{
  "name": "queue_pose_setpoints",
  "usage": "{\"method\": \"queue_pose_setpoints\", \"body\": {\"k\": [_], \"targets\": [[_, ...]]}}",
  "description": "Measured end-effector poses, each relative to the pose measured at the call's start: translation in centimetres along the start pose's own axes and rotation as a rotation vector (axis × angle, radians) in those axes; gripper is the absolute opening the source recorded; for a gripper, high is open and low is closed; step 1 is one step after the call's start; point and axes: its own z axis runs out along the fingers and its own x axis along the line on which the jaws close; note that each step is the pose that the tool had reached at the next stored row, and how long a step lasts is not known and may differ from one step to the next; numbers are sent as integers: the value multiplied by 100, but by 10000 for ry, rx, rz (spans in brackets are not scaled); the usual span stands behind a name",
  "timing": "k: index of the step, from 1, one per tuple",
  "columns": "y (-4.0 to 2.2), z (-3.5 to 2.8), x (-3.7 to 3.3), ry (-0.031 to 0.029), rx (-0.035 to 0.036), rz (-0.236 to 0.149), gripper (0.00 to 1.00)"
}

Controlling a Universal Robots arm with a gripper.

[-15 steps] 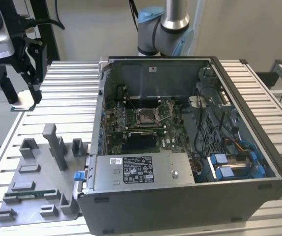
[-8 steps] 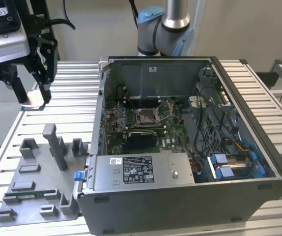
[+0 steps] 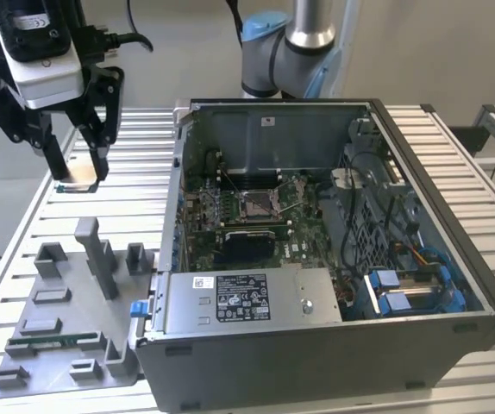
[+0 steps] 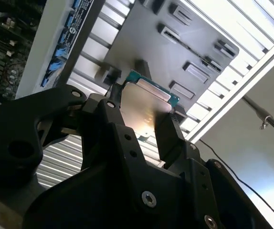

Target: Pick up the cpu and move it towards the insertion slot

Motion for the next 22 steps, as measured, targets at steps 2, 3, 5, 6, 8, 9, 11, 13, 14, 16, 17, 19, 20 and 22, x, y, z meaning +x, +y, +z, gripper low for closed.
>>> {"method": "queue_pose_setpoints", "body": {"k": [2, 3, 5, 6, 8, 9, 11, 13, 14, 16, 17, 19, 20, 22], "targets": [[0, -3, -60, 14, 0, 0, 0], [-1, -4, -90, 20, -1, 0, 0], [-1, -7, -151, 34, -1, 0, 0], [-1, -8, -180, 40, -1, 1, 0], [-2, -10, -239, 54, -1, 2, 0], [-2, -12, -269, 60, -1, 2, 0], [-2, -14, -332, 74, -2, 2, 0], [-3, -17, -391, 88, -2, 3, 0], [-3, -18, -420, 94, -2, 3, 0], [-4, -21, -478, 107, -2, 3, 0], [-4, -23, -508, 113, -1, 4, 0], [-4, -25, -566, 126, -2, 4, 0], [-4, -27, -597, 132, -2, 4, 0], [-5, -29, -653, 144, -1, 5, 0]]}}
